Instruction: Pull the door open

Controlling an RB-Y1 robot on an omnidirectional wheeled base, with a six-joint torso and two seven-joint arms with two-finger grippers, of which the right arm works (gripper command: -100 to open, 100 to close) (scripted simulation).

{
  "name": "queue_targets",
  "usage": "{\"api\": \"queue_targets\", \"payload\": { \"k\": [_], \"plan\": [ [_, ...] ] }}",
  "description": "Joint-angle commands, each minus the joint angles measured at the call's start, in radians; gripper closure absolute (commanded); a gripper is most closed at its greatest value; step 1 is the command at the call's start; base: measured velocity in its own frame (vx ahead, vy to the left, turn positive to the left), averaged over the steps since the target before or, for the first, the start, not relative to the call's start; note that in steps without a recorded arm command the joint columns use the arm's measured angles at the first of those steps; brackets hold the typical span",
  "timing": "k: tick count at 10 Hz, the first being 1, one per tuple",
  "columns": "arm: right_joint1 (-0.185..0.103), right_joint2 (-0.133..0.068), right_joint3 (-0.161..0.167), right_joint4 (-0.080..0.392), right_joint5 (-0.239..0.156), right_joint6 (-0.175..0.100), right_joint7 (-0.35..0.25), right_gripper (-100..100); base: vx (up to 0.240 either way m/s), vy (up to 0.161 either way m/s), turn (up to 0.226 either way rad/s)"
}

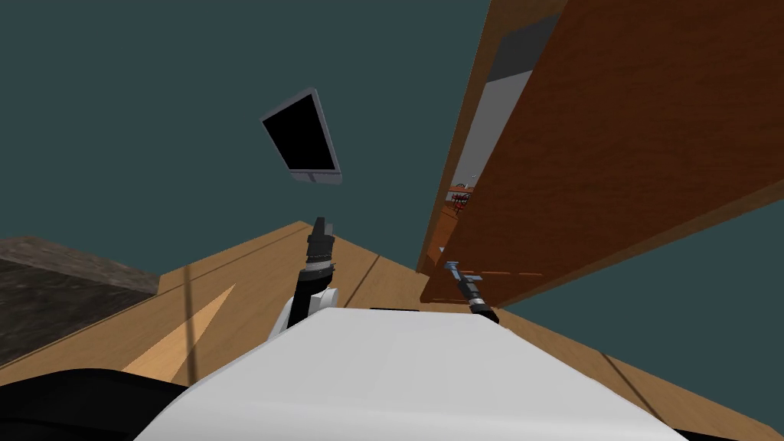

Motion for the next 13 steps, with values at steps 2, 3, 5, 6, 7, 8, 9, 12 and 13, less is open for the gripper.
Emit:
{"api": "queue_targets", "payload": {
  "k": [2,3,5,6,7,8,9,12,13],
  "plan": [
    [0.024,-0.007,0.008,-0.024,0.005,-0.004,-0.01,100,-0.156,-0.05,0.04],
    [0.044,-0.016,0.016,-0.017,0.009,-0.032,-0.023,100,-0.174,-0.048,0.191],
    [0.055,-0.025,0.02,-0.011,0.011,-0.054,-0.03,100,-0.212,-0.118,0.216],
    [0.063,-0.031,0.023,-0.006,0.012,-0.07,-0.036,100,-0.216,-0.089,0.171],
    [0.075,-0.04,0.027,0.001,0.014,-0.095,-0.044,100,-0.28,-0.09,0.22],
    [0.07,-0.04,0.027,0.027,0.014,-0.095,-0.044,100,-0.177,-0.066,0.116],
    [0.09,-0.051,0.032,0.01,0.016,-0.125,-0.055,100,-0.191,-0.066,0.179],
    [0.098,-0.056,0.036,0.011,0.018,-0.136,-0.06,100,-0.189,-0.064,0.136],
    [0.107,-0.058,0.039,0.025,0.019,-0.158,-0.063,100,-0.12,-0.057,0.169]
  ]
}}
